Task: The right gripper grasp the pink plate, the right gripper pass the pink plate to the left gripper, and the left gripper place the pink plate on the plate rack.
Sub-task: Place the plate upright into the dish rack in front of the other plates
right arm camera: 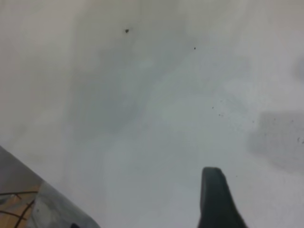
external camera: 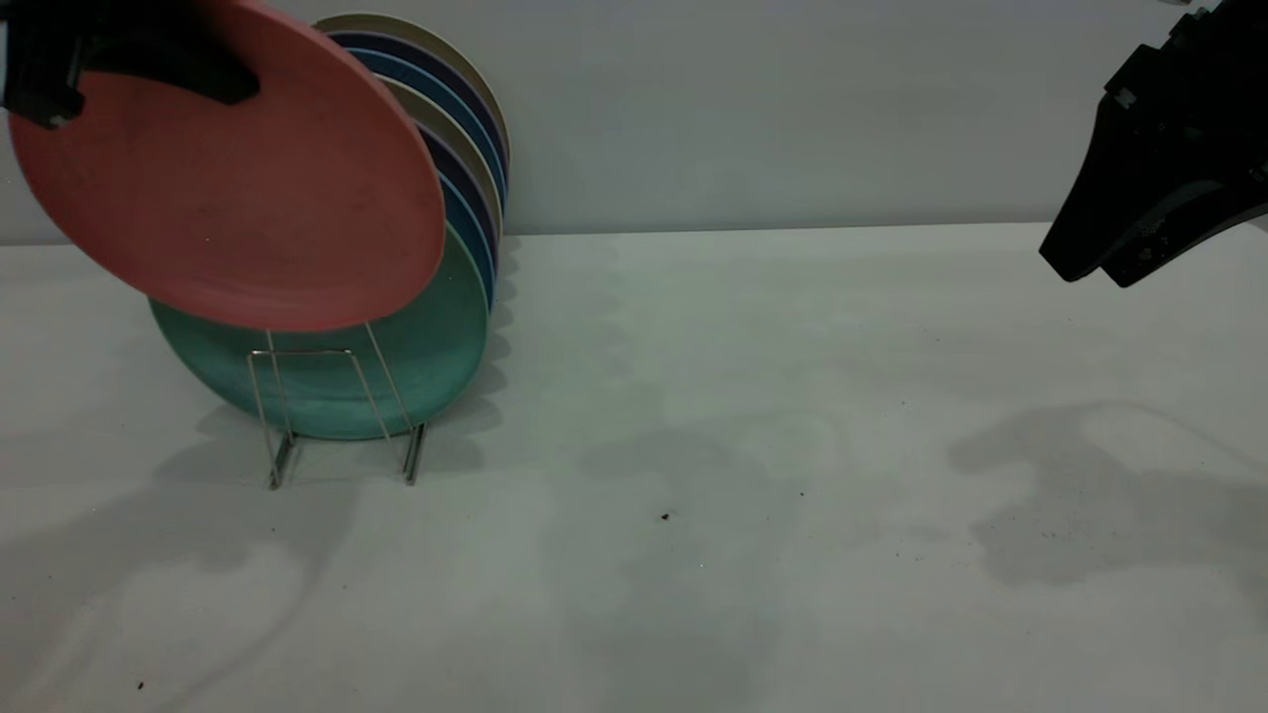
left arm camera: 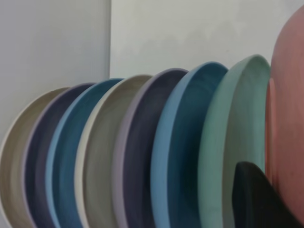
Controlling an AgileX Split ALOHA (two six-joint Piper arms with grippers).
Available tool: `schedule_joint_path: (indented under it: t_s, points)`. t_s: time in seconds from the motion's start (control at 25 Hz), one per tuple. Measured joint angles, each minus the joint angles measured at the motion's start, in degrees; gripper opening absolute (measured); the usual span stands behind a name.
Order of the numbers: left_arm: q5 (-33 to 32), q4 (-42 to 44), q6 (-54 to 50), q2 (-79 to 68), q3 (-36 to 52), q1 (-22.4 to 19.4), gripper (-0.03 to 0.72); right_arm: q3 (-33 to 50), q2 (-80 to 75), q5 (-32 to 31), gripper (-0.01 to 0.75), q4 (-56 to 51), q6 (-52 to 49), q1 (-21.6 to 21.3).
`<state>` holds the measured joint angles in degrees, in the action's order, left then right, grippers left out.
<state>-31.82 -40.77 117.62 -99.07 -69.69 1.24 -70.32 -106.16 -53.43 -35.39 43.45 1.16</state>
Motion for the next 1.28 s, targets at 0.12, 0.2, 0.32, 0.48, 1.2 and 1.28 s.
schedule_joint_path:
  t_s: [0.12, 0.2, 0.32, 0.48, 1.2, 1.28]
  points:
    - [-0.4, -0.1, 0.0, -1.0, 0.0, 0.0, 0.120, 0.0, 0.0, -0.1, 0.459, 0.0, 0.0, 0.0]
    - [-0.4, -0.1, 0.0, -1.9, 0.0, 0.0, 0.120, 0.0, 0.0, -0.1, 0.459, 0.0, 0.0, 0.0]
    - [0.1, -0.1, -0.1, -3.6, 0.0, 0.0, 0.120, 0.0, 0.0, -0.1, 0.459, 0.0, 0.0, 0.0]
    - [2.1, -0.1, -0.1, -5.7, 0.0, 0.0, 0.120, 0.0, 0.0, -0.1, 0.459, 0.0, 0.0, 0.0]
    - [1.4, -0.2, -0.2, -10.4, -0.4, 0.0, 0.168, 0.0, 0.0, -0.1, 0.459, 0.0, 0.0, 0.0]
    - [0.8, -0.2, -0.2, -10.4, -0.4, 0.0, 0.238, 0.0, 0.0, -0.1, 0.459, 0.0, 0.0, 0.0]
